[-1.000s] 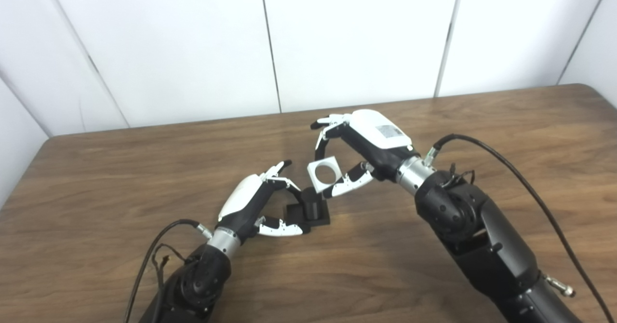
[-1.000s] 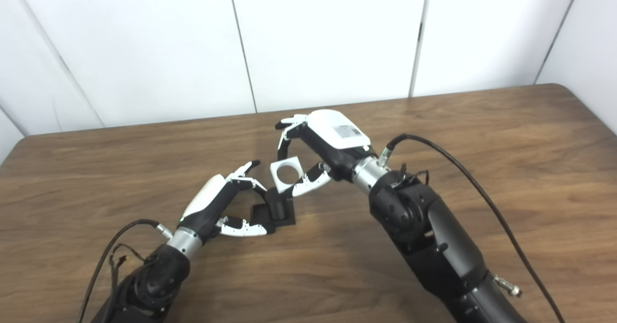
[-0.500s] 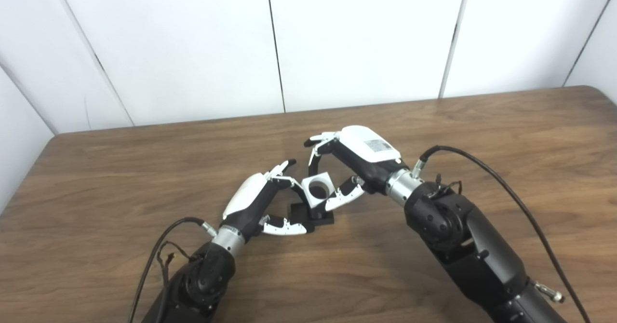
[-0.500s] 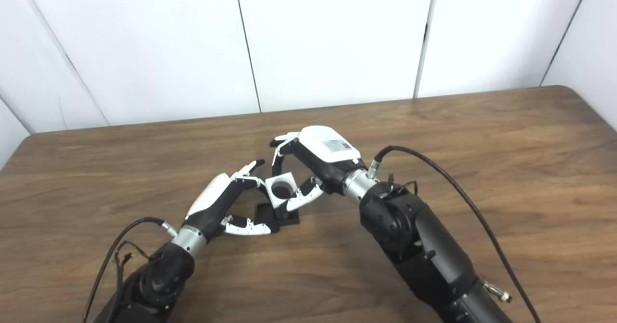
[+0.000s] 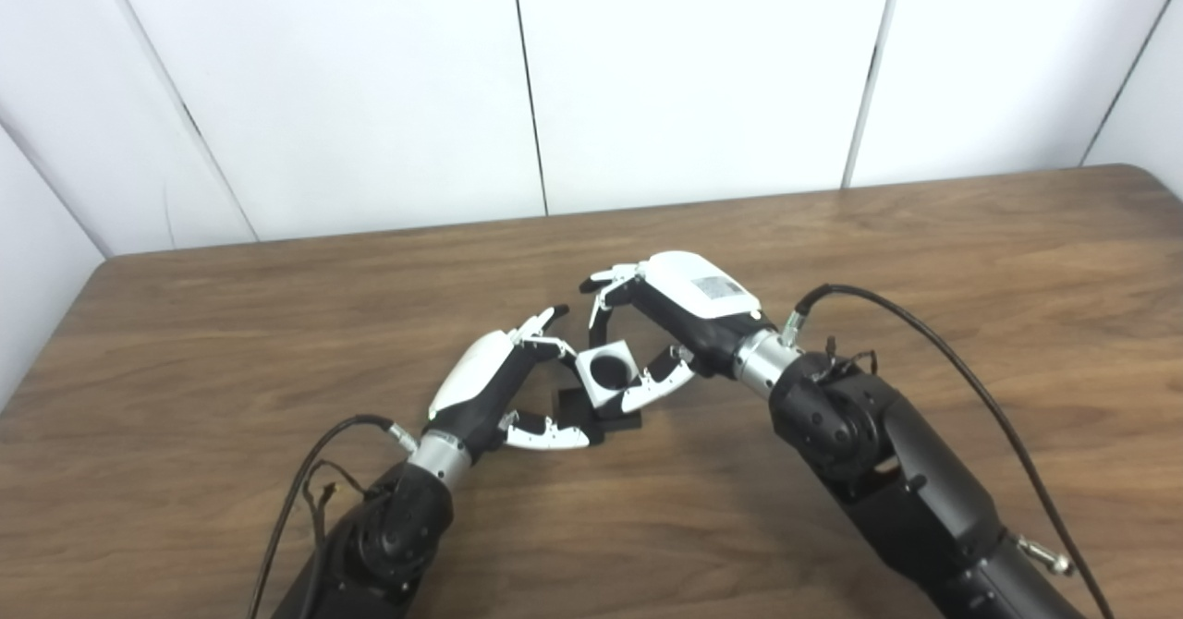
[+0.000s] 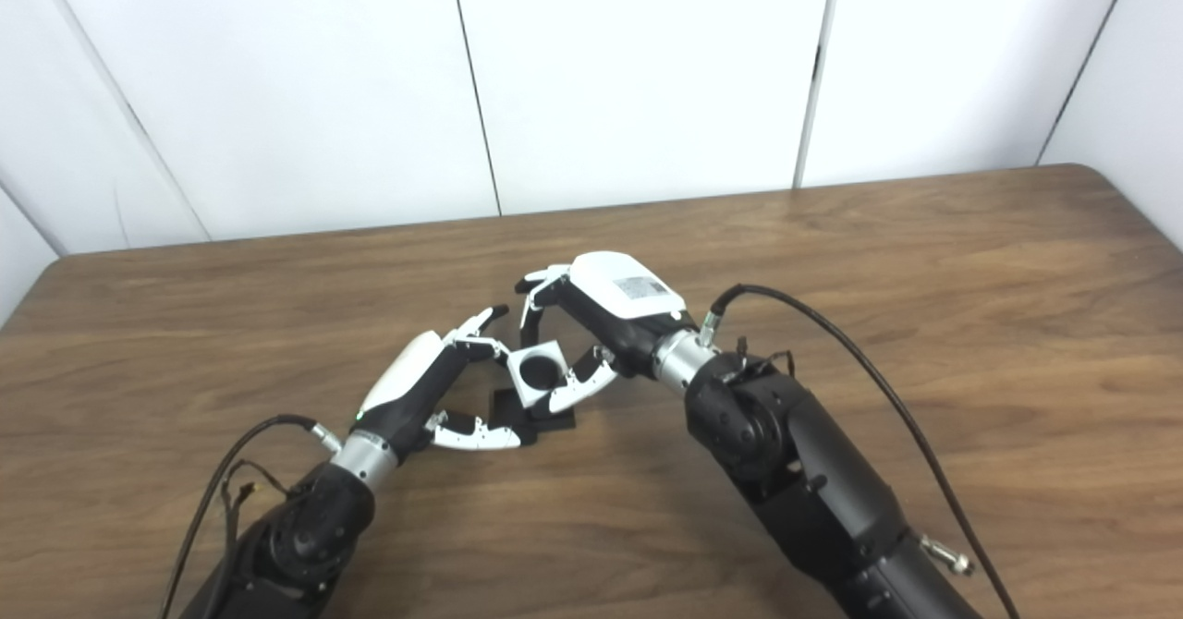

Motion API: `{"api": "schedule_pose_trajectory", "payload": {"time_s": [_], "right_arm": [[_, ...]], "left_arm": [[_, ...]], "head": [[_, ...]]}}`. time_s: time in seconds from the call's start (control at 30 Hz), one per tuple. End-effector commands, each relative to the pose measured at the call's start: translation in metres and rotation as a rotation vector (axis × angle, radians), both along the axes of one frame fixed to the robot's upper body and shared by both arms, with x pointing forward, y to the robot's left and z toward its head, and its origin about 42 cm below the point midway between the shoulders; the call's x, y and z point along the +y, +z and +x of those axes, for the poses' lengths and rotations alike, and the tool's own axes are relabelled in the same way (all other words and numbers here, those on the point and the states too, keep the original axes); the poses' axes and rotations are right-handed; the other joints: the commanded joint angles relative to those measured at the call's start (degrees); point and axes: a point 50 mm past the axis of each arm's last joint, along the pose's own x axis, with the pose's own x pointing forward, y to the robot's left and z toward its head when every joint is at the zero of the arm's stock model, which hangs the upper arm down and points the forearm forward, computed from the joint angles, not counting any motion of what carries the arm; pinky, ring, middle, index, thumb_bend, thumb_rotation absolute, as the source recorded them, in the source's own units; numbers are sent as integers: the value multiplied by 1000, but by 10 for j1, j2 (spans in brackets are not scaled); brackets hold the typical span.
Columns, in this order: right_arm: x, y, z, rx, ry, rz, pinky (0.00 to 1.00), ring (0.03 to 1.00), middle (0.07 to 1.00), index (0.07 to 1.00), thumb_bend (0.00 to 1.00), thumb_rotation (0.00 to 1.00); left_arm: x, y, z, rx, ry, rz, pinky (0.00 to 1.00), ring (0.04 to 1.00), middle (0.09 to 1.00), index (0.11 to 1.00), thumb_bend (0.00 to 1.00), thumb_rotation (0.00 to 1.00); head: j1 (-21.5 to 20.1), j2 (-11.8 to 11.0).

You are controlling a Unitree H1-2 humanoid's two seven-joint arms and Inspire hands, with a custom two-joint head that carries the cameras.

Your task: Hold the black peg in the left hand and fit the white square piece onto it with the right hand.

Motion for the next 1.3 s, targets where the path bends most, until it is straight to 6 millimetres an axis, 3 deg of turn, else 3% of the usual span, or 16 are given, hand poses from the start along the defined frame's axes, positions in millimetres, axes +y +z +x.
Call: {"api": "schedule_pose_trajectory", "payload": {"time_s": [0.0, 0.53, 0.73, 0.77, 0.83, 0.9, 1.07, 1.27], "right_arm": [[2, 14, 10, -59, -8, 4, 924, 898, 845, 487, 521, 148], [11, 8, 18, -37, -16, -10, 936, 899, 849, 488, 520, 150], [4, 6, 18, 7, -28, -92, 924, 910, 872, 493, 519, 157], [2, 6, 18, 25, -29, -114, 920, 929, 899, 624, 712, 298], [-4, 7, 17, 56, -28, -141, 917, 941, 917, 706, 831, 387], [-11, 8, 17, 86, -26, -158, 918, 966, 954, 855, 966, 513], [-32, 8, 17, 143, -39, -182, 933, 990, 992, 986, 1000, 562], [-54, 1, 15, 186, -68, -223, 917, 1000, 1000, 1000, 1000, 554]], "left_arm": [[4, -24, -12, 97, -14, 107, 1000, 1000, 1000, 494, 523, 73], [0, -26, -13, 101, -22, 103, 1000, 1000, 1000, 493, 523, 71], [0, -25, -13, 101, -18, 101, 1000, 1000, 1000, 493, 523, 72], [0, -25, -13, 100, -16, 100, 1000, 1000, 1000, 493, 523, 71], [1, -25, -13, 101, -14, 100, 1000, 1000, 1000, 493, 523, 71], [2, -25, -13, 100, -12, 100, 1000, 1000, 1000, 493, 523, 72], [5, -24, -11, 102, -7, 107, 1000, 1000, 1000, 493, 523, 72], [7, -22, -9, 108, -5, 106, 1000, 1000, 1000, 493, 523, 73]], "head": [[0, 1], [2, 4], [3, 7], [3, 7], [1, 7], [2, 7], [0, 8], [0, 9]]}}
